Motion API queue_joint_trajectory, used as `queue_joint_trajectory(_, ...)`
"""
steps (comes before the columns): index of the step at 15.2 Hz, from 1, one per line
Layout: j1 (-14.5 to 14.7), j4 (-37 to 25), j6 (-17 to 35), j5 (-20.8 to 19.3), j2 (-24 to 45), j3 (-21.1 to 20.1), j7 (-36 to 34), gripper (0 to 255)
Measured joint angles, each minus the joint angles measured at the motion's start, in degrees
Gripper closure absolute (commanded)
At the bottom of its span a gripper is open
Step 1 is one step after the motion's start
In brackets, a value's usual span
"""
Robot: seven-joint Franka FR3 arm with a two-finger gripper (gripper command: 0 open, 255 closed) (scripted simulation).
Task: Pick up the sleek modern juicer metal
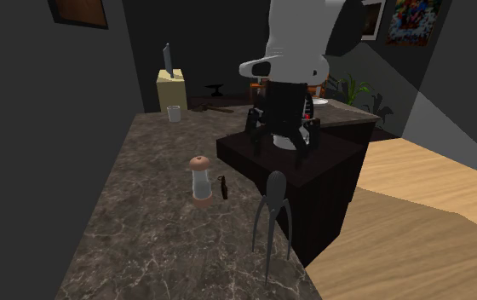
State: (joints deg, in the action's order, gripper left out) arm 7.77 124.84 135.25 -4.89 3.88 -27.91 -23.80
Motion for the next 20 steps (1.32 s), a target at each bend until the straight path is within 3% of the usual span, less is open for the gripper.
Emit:
queue_joint_trajectory(8, 1.06, 0.67, 5.2, -4.01, 5.33, 0.37, -3.51, 0)
queue_joint_trajectory(9, 1.08, 0.71, 5.41, -4.16, 5.52, 0.42, -3.61, 255)
queue_joint_trajectory(20, 1.04, 0.67, 5.32, -4.08, 5.38, 0.4, -3.52, 255)
